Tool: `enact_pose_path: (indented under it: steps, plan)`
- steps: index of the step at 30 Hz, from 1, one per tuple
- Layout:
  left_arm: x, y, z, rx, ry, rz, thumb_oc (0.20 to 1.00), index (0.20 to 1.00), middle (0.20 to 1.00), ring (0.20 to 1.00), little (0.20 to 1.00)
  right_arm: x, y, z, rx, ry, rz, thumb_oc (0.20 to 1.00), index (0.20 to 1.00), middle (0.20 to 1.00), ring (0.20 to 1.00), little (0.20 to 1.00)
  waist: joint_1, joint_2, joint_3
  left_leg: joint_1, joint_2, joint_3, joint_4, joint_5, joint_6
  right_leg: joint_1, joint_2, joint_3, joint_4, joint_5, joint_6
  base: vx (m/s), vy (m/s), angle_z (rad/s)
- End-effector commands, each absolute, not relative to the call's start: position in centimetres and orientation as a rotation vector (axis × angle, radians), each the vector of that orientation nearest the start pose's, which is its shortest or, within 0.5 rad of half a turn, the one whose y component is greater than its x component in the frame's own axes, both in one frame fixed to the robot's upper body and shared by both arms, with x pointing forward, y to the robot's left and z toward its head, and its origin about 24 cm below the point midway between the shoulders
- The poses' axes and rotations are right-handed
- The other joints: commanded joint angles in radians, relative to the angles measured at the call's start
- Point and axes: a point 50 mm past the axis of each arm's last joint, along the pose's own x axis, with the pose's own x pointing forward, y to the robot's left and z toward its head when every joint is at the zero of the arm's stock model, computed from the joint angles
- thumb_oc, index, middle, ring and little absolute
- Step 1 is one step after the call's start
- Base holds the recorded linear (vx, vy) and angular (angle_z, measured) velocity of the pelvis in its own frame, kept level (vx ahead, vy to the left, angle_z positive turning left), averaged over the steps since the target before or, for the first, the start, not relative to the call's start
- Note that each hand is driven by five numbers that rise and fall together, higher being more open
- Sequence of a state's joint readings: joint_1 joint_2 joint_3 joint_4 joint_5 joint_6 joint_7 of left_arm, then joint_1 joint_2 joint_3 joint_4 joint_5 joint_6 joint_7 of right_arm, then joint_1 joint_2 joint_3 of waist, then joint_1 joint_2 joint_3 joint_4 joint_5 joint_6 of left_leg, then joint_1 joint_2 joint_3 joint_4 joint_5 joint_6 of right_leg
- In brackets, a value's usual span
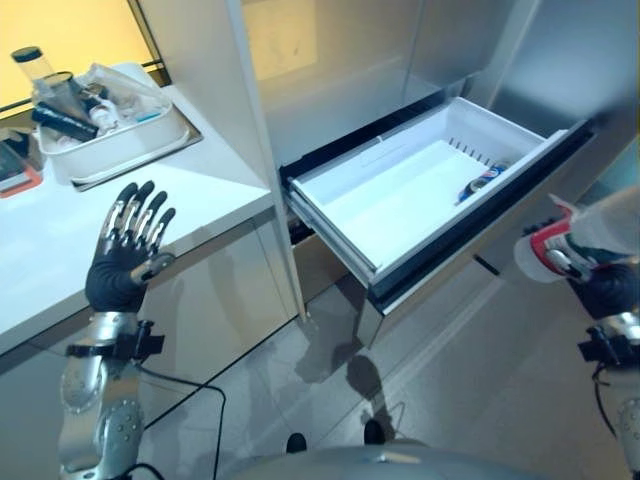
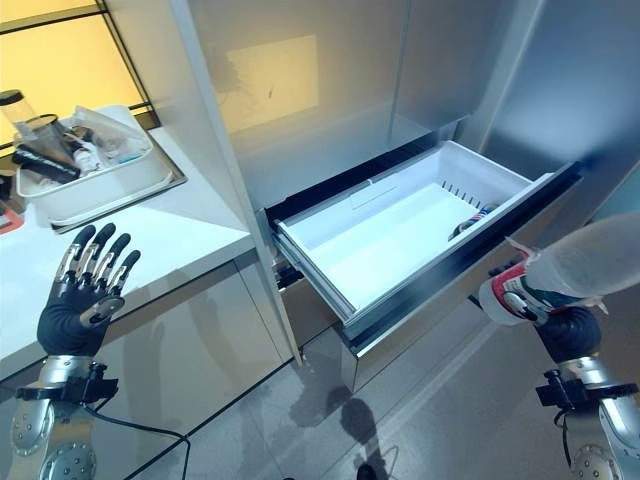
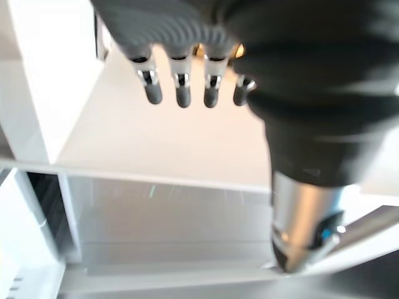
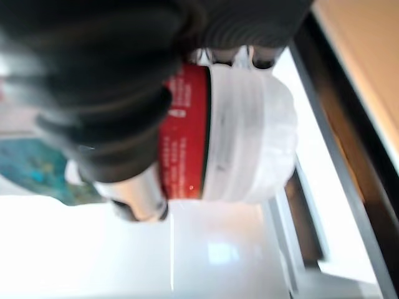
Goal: Take the drinks into the refrigerator
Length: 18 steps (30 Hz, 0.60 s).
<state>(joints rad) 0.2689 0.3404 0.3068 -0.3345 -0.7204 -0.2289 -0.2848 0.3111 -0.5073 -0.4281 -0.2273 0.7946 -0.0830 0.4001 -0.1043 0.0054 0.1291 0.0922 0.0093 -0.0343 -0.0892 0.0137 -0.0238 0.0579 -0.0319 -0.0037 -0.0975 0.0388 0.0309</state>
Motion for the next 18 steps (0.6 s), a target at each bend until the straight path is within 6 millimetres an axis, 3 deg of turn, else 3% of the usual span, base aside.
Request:
enact_pose_path:
  steps: [1,11,18]
  plan:
    - [18.2,27.2,14.5,-0.105,-0.589,-0.027,1.000,1.000,1.000,1.000,1.000,18.0,-30.9,16.4,0.016,-0.555,0.043,0.200,0.200,0.200,0.200,0.200,-0.021,-0.045,-0.026,0.071,-0.005,-0.010,0.034,-0.130,0.019,0.073,-0.037,-0.042,0.029,-0.097,0.050,-0.01,-0.005,-0.10]
    - [18.3,27.2,14.4,-0.070,-0.584,-0.013,1.000,1.000,1.000,1.000,1.000,18.5,-31.6,16.9,-0.039,-0.567,-0.015,0.200,0.200,0.200,0.200,0.200,-0.027,-0.042,-0.017,0.065,-0.011,0.007,0.040,-0.135,0.022,0.058,-0.040,-0.026,0.032,-0.092,0.053,0.00,0.001,-0.05]
    - [19.2,26.4,15.6,-0.043,-0.619,-0.091,1.000,1.000,1.000,1.000,1.000,21.0,-33.2,22.4,-0.225,-0.615,0.028,0.200,0.200,0.200,0.200,0.200,0.010,-0.073,0.025,0.008,-0.016,0.004,0.073,-0.132,0.021,0.012,-0.046,-0.029,0.051,-0.084,0.059,-0.04,-0.006,-0.02]
